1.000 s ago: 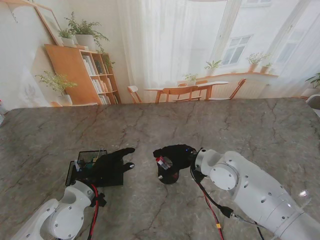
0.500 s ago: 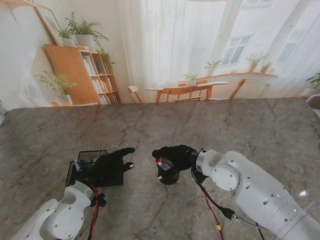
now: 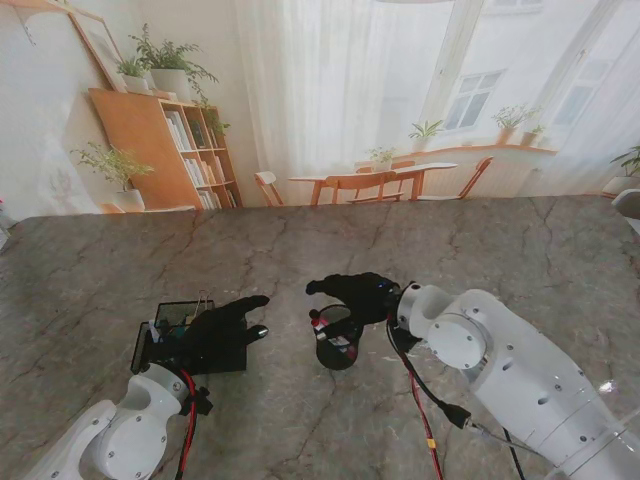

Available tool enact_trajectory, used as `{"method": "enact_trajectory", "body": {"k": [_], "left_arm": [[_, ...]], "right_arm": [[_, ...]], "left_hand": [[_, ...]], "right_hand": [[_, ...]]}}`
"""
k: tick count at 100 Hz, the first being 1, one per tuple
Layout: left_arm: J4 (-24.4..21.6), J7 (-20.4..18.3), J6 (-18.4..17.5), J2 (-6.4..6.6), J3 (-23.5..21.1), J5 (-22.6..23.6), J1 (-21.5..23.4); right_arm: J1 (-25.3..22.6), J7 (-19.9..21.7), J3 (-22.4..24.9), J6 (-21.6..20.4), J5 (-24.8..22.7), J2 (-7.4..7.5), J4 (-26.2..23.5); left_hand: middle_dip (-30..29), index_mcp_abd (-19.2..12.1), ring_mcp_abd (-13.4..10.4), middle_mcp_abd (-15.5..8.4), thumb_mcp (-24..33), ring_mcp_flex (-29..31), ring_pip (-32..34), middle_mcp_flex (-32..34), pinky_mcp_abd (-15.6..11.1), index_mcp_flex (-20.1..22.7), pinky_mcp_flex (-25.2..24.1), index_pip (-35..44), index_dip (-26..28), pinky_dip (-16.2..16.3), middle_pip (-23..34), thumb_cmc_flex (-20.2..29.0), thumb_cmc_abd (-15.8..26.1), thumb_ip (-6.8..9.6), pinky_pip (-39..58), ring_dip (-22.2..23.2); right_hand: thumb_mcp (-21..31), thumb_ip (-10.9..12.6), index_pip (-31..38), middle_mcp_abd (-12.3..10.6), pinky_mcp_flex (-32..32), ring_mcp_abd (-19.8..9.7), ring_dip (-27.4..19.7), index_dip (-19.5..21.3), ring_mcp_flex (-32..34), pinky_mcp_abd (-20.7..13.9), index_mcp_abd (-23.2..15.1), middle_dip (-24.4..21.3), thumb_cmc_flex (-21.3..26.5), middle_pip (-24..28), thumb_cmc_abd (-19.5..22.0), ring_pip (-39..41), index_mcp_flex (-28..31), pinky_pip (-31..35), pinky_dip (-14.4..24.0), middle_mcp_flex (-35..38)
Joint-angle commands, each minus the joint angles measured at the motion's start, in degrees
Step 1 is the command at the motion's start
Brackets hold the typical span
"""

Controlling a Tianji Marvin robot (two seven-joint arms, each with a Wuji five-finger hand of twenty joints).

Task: Organize desk stationery

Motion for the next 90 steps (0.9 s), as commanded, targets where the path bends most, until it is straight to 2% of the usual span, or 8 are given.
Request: {"method": "enact_trajectory", "body": {"k": [1,11,30,39,49,62,77,90], "left_arm": [[0.1,0.0,-0.2,-0.06,0.0,0.2,0.3],[0.1,0.0,-0.5,-0.01,0.0,0.6,0.4],[0.2,0.1,-1.1,0.11,0.2,1.5,0.2],[0.2,0.0,-1.0,0.18,0.6,1.9,-0.1],[0.2,-0.2,-1.1,0.29,1.0,2.5,-0.4],[-0.3,0.1,-1.2,0.37,1.6,3.8,-0.6],[-1.5,1.2,-0.7,0.39,2.4,6.1,-0.7],[-3.2,0.3,0.1,0.74,2.6,8.7,-1.6]], "right_arm": [[-0.6,0.2,1.2,1.0,-0.6,0.13,-2.3],[-3.0,-1.2,3.8,4.6,-1.4,-0.32,-5.6],[-10.1,-7.7,8.2,14.2,-1.3,-1.86,-11.7],[-13.3,-11.7,9.9,15.8,-1.7,-2.49,-12.9],[-17.5,-16.1,11.8,17.8,-3.4,-3.00,-14.1],[-22.6,-24.3,12.9,23.1,-3.2,-4.38,-14.6],[-25.9,-31.3,13.6,27.7,-2.0,-5.80,-13.6],[-27.1,-32.9,14.8,29.1,-0.8,-6.28,-12.6]], "left_hand": [[1.0,0.1,-0.9,0.3,-0.8,0.5,0.0,0.5,3.7,0.9,-0.5,0.3,0.8,1.6,-0.1,0.3,4.0,0.77,0.8,0.2],[1.0,0.0,-0.9,0.4,-0.8,0.4,0.0,0.6,3.6,0.8,-0.6,0.3,0.8,1.6,-0.1,0.2,3.8,0.80,0.7,0.2],[1.1,0.2,-0.8,0.4,-0.7,0.3,0.0,0.4,3.6,0.7,-0.6,0.3,0.9,1.5,-0.1,-0.1,3.5,0.84,0.6,0.3],[1.0,0.2,-0.9,0.4,-0.7,0.4,0.0,0.4,3.6,0.7,-0.7,0.2,0.9,1.5,-0.2,-0.1,3.5,0.84,0.6,0.3],[1.0,0.3,-0.9,0.4,-0.7,0.2,0.0,0.3,3.6,0.6,-0.8,0.2,0.9,1.5,-0.2,-0.2,3.5,0.85,0.5,0.2],[1.1,0.3,-0.9,0.5,-0.7,0.1,-0.1,0.3,3.7,0.4,-0.9,0.1,0.8,1.4,-0.2,-0.2,3.4,0.86,0.4,0.2],[1.0,0.5,-1.0,0.1,-0.7,-0.7,-0.6,-0.1,4.1,0.0,-1.8,0.0,0.8,0.8,-0.3,-0.3,2.9,0.91,-0.8,-0.1],[0.9,0.7,-0.6,0.3,-0.6,-3.3,-2.2,-1.5,5.1,-1.4,-3.5,-0.4,0.8,-1.1,-0.6,-1.2,1.7,1.03,-4.1,-1.6]], "right_hand": [[-0.1,-2.4,-1.0,-0.5,-1.0,1.9,-0.6,-1.0,-1.1,3.1,-1.1,-0.8,-1.0,-2.0,1.2,-1.3,-3.0,-0.6,0.8,-1.9],[0.1,-2.2,-0.8,-1.1,-1.8,1.6,-0.8,-0.9,-1.5,3.0,-1.4,-0.9,0.4,-2.0,0.9,-2.3,-2.9,-1.3,0.6,-2.0],[0.3,-1.1,0.2,-3.3,-6.6,-0.4,-1.5,-0.4,-3.7,1.8,-2.7,-1.0,4.8,-1.8,-0.6,-6.3,-1.5,-5.7,-1.0,-1.6],[0.6,-0.7,0.7,-4.6,-9.4,-2.6,-1.8,-0.3,-5.2,-1.0,-3.8,-0.9,6.7,-1.8,-1.5,-8.3,-0.6,-8.1,-2.0,-1.4],[1.2,-0.2,1.3,-5.4,-11.3,-5.0,-2.0,-0.4,-5.7,-5.7,-4.7,-0.8,8.0,-1.6,-2.1,-10.1,0.4,-10.7,-3.3,-0.4],[2.3,0.2,2.1,-6.9,-12.2,-8.1,-2.0,-0.5,-5.8,-11.1,-6.4,-0.6,10.1,-1.1,-4.1,-11.4,2.2,-13.0,-4.5,1.7],[3.0,0.5,3.2,-8.2,-11.4,-9.7,-1.5,-0.5,-4.6,-13.9,-7.7,-0.2,12.2,-0.2,-5.7,-11.2,4.7,-13.3,-4.6,4.4],[3.6,1.0,4.5,-8.7,-9.9,-10.4,0.3,-0.4,-3.3,-14.9,-8.2,0.7,13.7,0.3,-6.4,-9.6,6.0,-11.2,-2.9,5.8]]}}
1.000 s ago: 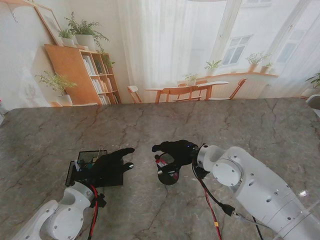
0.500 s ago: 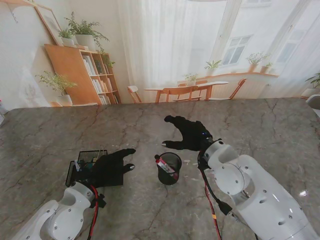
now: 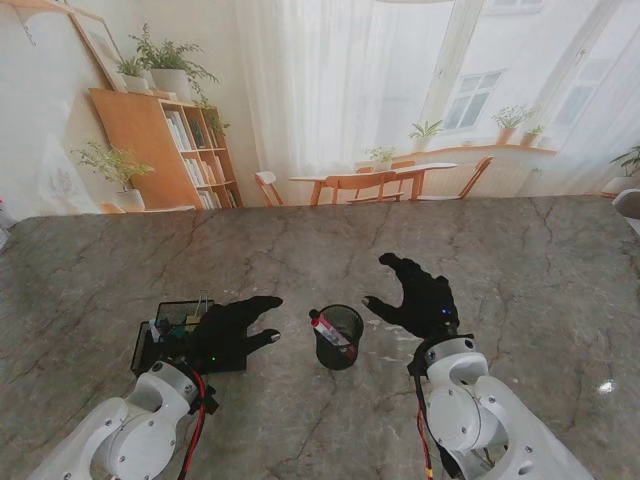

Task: Organize desk stationery

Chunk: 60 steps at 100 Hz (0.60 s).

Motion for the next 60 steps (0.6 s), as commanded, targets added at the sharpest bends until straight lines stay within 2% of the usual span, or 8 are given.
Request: {"method": "enact_trajectory", "body": {"k": [1,15,23,31,51,60], "left_arm": [[-1.8,-1.1,0.5,0.16,0.3,0.0,-0.8],[-3.6,-6.6,1.7,0.94,1.3,1.0,-4.0],[-4.0,-10.2,2.1,1.51,2.7,2.0,-7.0],[-3.5,-12.9,1.8,2.01,4.7,3.6,-10.9],[0.0,-16.3,0.8,2.61,11.7,6.8,-20.7],[2.3,-17.0,0.5,2.62,15.4,6.5,-24.6]], "right_arm": [[-0.8,0.9,0.7,0.6,0.9,-0.04,1.2],[-1.1,-0.8,1.4,0.5,1.4,-0.34,2.4],[-1.1,-1.5,1.7,0.2,1.9,-0.51,3.0],[-1.1,-1.9,1.9,-0.3,2.4,-0.62,3.3],[-1.9,-2.9,2.8,-1.2,2.0,-0.67,3.2],[-2.4,-3.4,3.4,-1.2,1.6,-0.66,3.3]], "left_hand": [[0.9,0.6,-0.5,0.3,-0.6,-2.6,-1.9,-1.6,2.2,-1.5,-2.1,-0.4,0.8,-1.2,-0.6,-1.3,1.6,1.04,-2.6,-1.4],[0.5,1.0,0.3,0.5,-0.8,-5.5,-3.0,-3.6,3.0,-3.2,-3.9,-1.0,0.7,-2.5,-1.1,-2.5,-0.5,1.13,-4.8,-2.8],[0.4,1.2,0.2,0.6,-0.8,-6.5,-3.3,-4.7,3.0,-4.8,-4.4,-1.6,0.5,-2.9,-1.4,-3.4,-1.4,1.26,-5.7,-3.3],[0.1,2.9,-0.1,0.7,-0.4,-7.4,-3.7,-6.1,2.8,-7.1,-4.5,-2.6,0.1,-3.7,-1.5,-4.7,-2.4,1.47,-6.7,-4.3],[-0.9,6.8,1.2,1.8,-0.3,-11.7,-4.4,-11.1,4.0,-12.4,-7.0,-4.8,-1.1,-5.3,-2.9,-7.1,-2.7,1.68,-8.4,-5.3],[-1.5,7.1,1.9,2.3,0.0,-14.3,-4.5,-12.9,5.1,-13.4,-8.6,-5.0,-1.6,-6.9,-3.0,-7.6,-3.2,1.84,-9.9,-6.0]], "right_hand": [[1.3,1.0,0.8,-0.9,0.5,-1.6,1.4,-0.4,0.6,-2.3,-1.1,0.8,1.0,0.9,-1.0,0.8,0.3,1.7,0.8,0.5],[1.2,1.3,2.4,-1.3,1.8,-2.1,4.4,0.3,1.1,-2.7,-1.4,2.5,1.8,2.0,-1.3,5.1,1.6,4.4,3.7,2.3],[1.1,1.3,2.8,-1.4,1.7,-2.3,5.5,0.6,0.2,-2.6,-1.5,3.2,1.9,2.2,-1.2,7.8,1.8,5.1,4.9,2.4],[1.0,1.3,2.9,-1.4,1.7,-2.4,5.8,0.7,-0.3,-2.5,-1.5,3.5,2.0,2.2,-1.1,9.1,2.0,5.4,5.6,2.7],[0.9,1.3,3.4,-1.6,1.5,-2.6,5.8,0.9,-0.5,-1.7,-1.6,3.9,2.1,2.5,-1.0,10.6,3.1,5.6,6.4,3.7],[0.9,1.2,3.3,-1.6,1.3,-2.5,5.6,0.8,-0.5,-1.4,-1.7,4.0,2.1,2.4,-1.0,10.8,2.9,5.4,6.6,3.8]]}}
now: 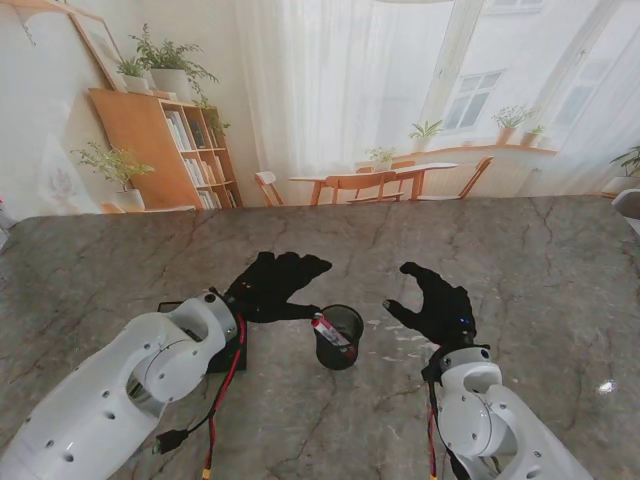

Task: Organize desk stationery

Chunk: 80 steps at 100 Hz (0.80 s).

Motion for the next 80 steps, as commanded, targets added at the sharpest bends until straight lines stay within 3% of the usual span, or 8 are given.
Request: {"method": "enact_trajectory", "body": {"k": [1,20,37,80], "left_arm": [[1.2,-0.7,-0.7,-0.65,1.5,-0.5,-2.1],[6.7,-1.4,-3.1,-0.53,8.6,-0.2,-9.3],[10.7,-1.8,-5.3,-0.58,13.9,-1.2,-14.3],[16.4,-1.3,-9.9,-1.01,23.1,-5.2,-20.3]], "right_arm": [[-0.7,0.4,0.4,0.0,-0.3,-0.03,0.1],[-1.0,0.1,0.9,0.3,0.0,-0.12,0.4],[-1.1,0.1,1.0,0.5,0.2,-0.17,0.2],[-0.8,0.4,0.7,0.5,1.3,-0.29,0.3]], "left_hand": [[-1.5,0.8,1.1,0.8,0.0,-3.0,-1.1,-2.2,3.0,-2.7,-2.0,0.0,-0.5,-2.3,-0.7,-2.1,-1.3,1.80,-1.6,-0.8],[-1.3,2.7,1.7,1.0,-0.1,-1.4,0.4,-1.2,6.3,-2.7,0.5,0.4,-0.5,-1.9,0.0,-4.5,-1.2,1.96,1.8,-0.5],[-1.2,1.5,2.0,1.2,-0.2,-1.5,0.6,-1.3,7.6,-2.7,0.4,0.6,-0.4,-2.4,0.0,-6.1,-1.2,1.97,2.9,-0.4],[-1.0,1.4,2.2,0.8,0.2,-1.5,0.8,-1.3,8.5,-2.1,-0.5,0.6,-0.5,-3.6,0.0,-7.8,-1.5,2.05,3.6,-0.3]], "right_hand": [[0.3,1.3,0.4,-0.8,-0.6,-1.2,0.7,0.8,-1.4,-0.3,-1.0,1.1,0.2,0.9,-0.7,0.6,0.8,0.9,1.6,0.3],[0.2,1.3,0.3,-0.8,-0.8,-1.1,0.3,0.7,-1.5,-0.1,-0.8,1.2,0.4,0.8,-0.4,0.6,0.9,0.7,2.1,0.4],[0.1,1.3,0.2,-0.8,-0.8,-1.1,0.1,0.7,-1.6,-0.1,-0.7,1.3,0.5,0.8,-0.1,0.6,1.1,0.6,2.4,0.6],[-0.5,1.3,0.1,-0.5,-0.9,-1.0,-0.1,0.5,-1.6,-0.1,-0.2,1.4,0.5,0.8,1.0,0.6,1.2,0.4,2.9,1.1]]}}
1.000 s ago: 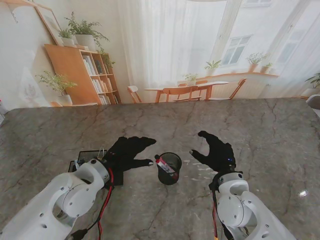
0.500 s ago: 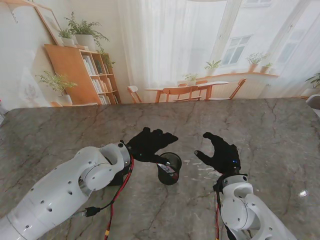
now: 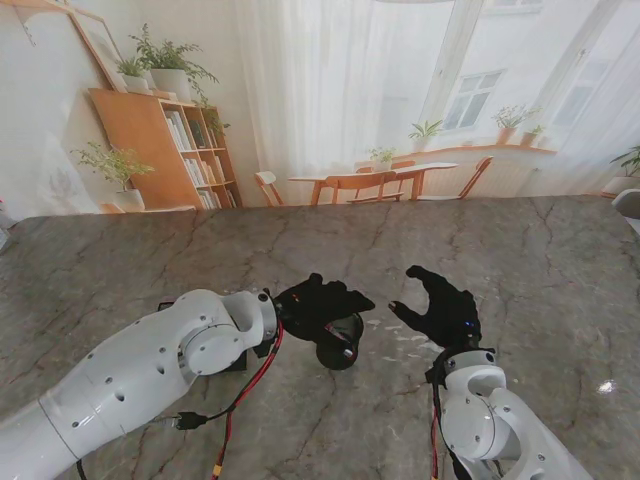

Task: Organize desk stationery

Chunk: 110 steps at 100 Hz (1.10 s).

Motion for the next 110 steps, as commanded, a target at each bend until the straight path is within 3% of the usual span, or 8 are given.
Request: {"method": "enact_trajectory", "body": {"k": [1,23,38,55,77,83,92,110], "left_arm": [[1.0,-0.2,-0.9,-0.44,0.7,0.5,-0.4],[3.4,0.5,-1.1,-0.63,4.1,1.0,-2.9],[5.1,1.9,-1.4,-0.97,5.8,1.2,-4.0],[7.8,5.2,-2.2,-1.79,7.4,1.2,-4.9],[10.0,8.2,-4.5,-2.51,7.8,0.9,-5.3],[10.1,7.8,-4.7,-2.40,7.5,0.5,-5.1],[9.7,6.7,-5.0,-1.85,6.7,0.6,-4.6],[8.2,3.6,-6.3,-0.22,3.4,2.6,-2.8]], "right_arm": [[0.0,0.9,-0.1,-0.1,0.2,-0.19,0.2],[0.3,0.9,-0.3,0.0,0.9,-0.31,0.4],[0.4,0.7,-0.4,0.0,1.1,-0.38,0.6],[0.5,0.6,-0.5,0.3,1.4,-0.47,0.6],[0.5,0.4,-0.5,0.4,1.7,-0.56,0.6],[0.5,0.3,-0.5,0.4,1.8,-0.58,0.6],[0.4,0.1,-0.4,0.3,1.8,-0.61,0.6],[0.4,-0.2,-0.3,0.5,1.8,-0.68,0.6]], "left_hand": [[-0.5,0.4,1.0,0.4,0.8,-0.9,0.7,-0.8,3.0,-0.7,-1.1,-0.3,-0.4,-1.9,-0.2,-1.6,-1.0,2.05,0.9,0.0],[0.0,-1.8,1.2,0.4,1.0,-0.7,1.6,-1.2,2.1,-1.0,-0.3,-0.2,-0.4,-1.9,0.2,3.7,-3.6,1.89,2.9,0.5],[3.4,-6.3,-0.4,-1.0,0.9,3.1,5.5,1.3,-1.6,1.1,3.5,2.0,2.5,1.9,2.1,10.9,-6.4,1.88,10.3,4.7],[13.3,-10.5,-4.4,-3.2,1.0,10.4,15.7,6.2,-11.0,6.2,13.6,7.2,11.7,8.0,7.5,20.4,-8.1,2.23,20.2,16.4],[24.1,-12.0,-10.6,-5.7,1.4,19.5,29.5,11.7,-25.3,11.8,27.2,21.0,26.5,7.7,22.9,30.7,-10.1,1.57,27.6,27.3],[25.6,-12.3,-11.2,-5.7,1.5,20.7,30.3,12.2,-26.1,12.4,28.5,23.9,29.1,7.4,25.3,32.9,-11.6,1.18,28.0,27.5],[32.1,-12.8,-11.3,-5.7,1.5,21.4,30.5,13.9,-26.0,12.4,29.2,28.8,26.0,7.2,24.0,34.3,-12.5,1.02,27.7,27.3],[33.0,-13.0,-11.4,-5.7,1.8,22.1,30.2,15.1,-25.9,13.2,29.6,31.9,23.8,7.2,24.0,35.5,-13.5,0.99,27.5,26.9]], "right_hand": [[-0.5,1.3,0.0,-0.6,-0.9,-1.0,-0.1,0.5,-1.5,-0.1,-0.2,0.8,0.3,0.5,1.1,0.5,-0.2,0.4,1.0,0.4],[-0.8,1.3,0.0,-0.5,-1.1,-0.9,-0.1,0.4,-1.6,-0.1,-0.1,0.9,0.2,0.5,1.5,0.6,0.0,0.2,1.1,0.7],[-1.0,1.3,-0.1,-0.5,-1.0,-0.9,-0.1,0.4,-1.6,-0.2,0.2,1.0,0.1,0.6,1.8,0.6,-0.1,0.3,1.2,0.8],[-1.2,1.2,-0.1,-0.4,-1.1,-0.8,-0.1,0.3,-1.7,-0.2,0.4,1.0,0.0,0.6,2.1,0.6,0.1,0.3,1.3,0.9],[-1.4,1.3,-0.1,-0.3,-1.2,-0.8,-0.2,0.3,-1.9,-0.2,0.7,1.1,0.0,0.6,2.4,0.4,0.1,0.3,1.4,1.1],[-1.5,1.3,-0.1,-0.3,-1.2,-0.8,-0.3,0.3,-1.8,-0.2,0.7,1.1,0.0,0.6,2.4,0.3,0.2,0.3,1.4,1.2],[-1.5,1.3,-0.1,-0.3,-1.3,-0.8,-0.4,0.2,-1.8,-0.2,0.8,1.1,0.0,0.6,2.5,0.2,0.3,0.3,1.4,1.2],[-1.7,1.3,-0.1,-0.3,-1.4,-0.7,-0.4,0.2,-1.9,-0.2,1.0,1.1,-0.1,0.6,2.9,0.0,0.3,0.2,1.4,1.4]]}}
